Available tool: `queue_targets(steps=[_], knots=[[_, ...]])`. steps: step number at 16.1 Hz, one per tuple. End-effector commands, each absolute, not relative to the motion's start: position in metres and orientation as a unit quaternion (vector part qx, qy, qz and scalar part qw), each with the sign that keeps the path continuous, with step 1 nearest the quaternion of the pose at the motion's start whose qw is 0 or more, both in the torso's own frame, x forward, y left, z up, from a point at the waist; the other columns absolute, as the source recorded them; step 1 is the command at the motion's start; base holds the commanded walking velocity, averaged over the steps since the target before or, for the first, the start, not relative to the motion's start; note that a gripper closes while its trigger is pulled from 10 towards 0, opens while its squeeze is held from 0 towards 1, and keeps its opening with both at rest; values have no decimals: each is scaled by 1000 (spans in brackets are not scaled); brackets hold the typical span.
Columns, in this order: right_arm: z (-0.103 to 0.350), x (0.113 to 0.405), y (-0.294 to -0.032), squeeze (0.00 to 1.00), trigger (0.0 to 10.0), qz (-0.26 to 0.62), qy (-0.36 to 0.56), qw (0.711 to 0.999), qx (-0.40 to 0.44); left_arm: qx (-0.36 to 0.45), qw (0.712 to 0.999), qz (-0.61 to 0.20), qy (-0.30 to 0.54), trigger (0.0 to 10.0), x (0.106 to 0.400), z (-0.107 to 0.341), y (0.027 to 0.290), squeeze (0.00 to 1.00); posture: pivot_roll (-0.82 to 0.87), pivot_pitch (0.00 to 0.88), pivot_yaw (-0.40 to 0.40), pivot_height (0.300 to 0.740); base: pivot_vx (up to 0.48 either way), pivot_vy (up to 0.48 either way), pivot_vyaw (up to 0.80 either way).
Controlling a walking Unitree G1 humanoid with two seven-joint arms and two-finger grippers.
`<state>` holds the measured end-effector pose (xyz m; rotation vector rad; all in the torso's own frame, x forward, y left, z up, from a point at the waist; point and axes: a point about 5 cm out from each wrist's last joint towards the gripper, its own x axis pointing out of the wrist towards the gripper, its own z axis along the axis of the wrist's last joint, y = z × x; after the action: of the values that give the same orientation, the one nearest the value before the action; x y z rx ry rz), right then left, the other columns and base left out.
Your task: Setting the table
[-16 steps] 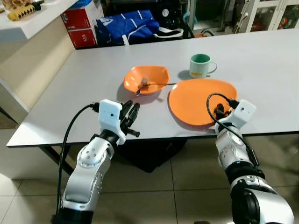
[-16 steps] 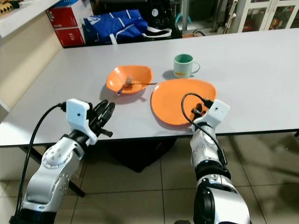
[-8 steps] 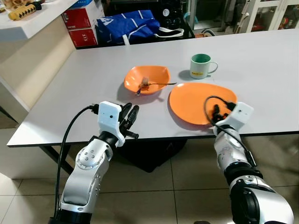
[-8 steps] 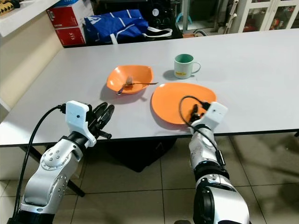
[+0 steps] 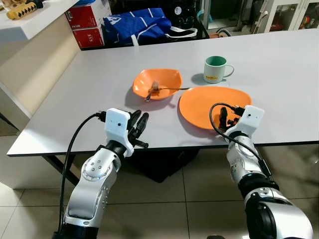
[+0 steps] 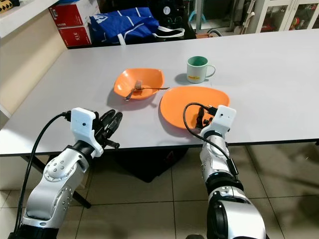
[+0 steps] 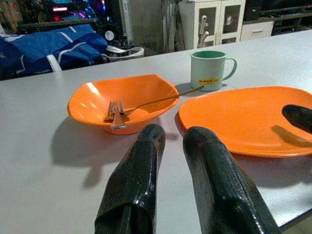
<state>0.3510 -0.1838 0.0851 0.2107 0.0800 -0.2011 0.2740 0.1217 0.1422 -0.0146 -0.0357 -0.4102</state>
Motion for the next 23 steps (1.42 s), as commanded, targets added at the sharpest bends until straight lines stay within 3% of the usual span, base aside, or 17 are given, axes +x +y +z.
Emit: queue_targets(steps=[1, 12, 18, 19, 23], knots=[[86, 351, -180, 1000, 10000, -86, 35, 991, 95, -4, 980, -198, -22, 10000, 273, 146, 124, 0, -214, 12, 143, 740, 0, 0, 0], [70, 338, -188, 1000, 10000, -87, 60, 991, 84, -10, 980, -200, -16, 10000, 274, 144, 122, 0, -216, 15, 140, 740, 0, 0, 0], [40, 308, -211, 988, 10000, -108, 102, 988, 35, -12, 979, -202, -11, 10000, 275, 142, 122, 0, -227, 2, 141, 740, 0, 0, 0], [39, 301, -214, 0, 10000, -102, 99, 990, 21, -12, 979, -202, -10, 10000, 275, 142, 122, 0, -234, 0, 140, 740, 0, 0, 0], [41, 285, -215, 0, 10000, -85, 83, 993, -3, -12, 979, -204, -8, 10000, 275, 140, 122, 0, -258, 0, 138, 740, 0, 0, 0]])
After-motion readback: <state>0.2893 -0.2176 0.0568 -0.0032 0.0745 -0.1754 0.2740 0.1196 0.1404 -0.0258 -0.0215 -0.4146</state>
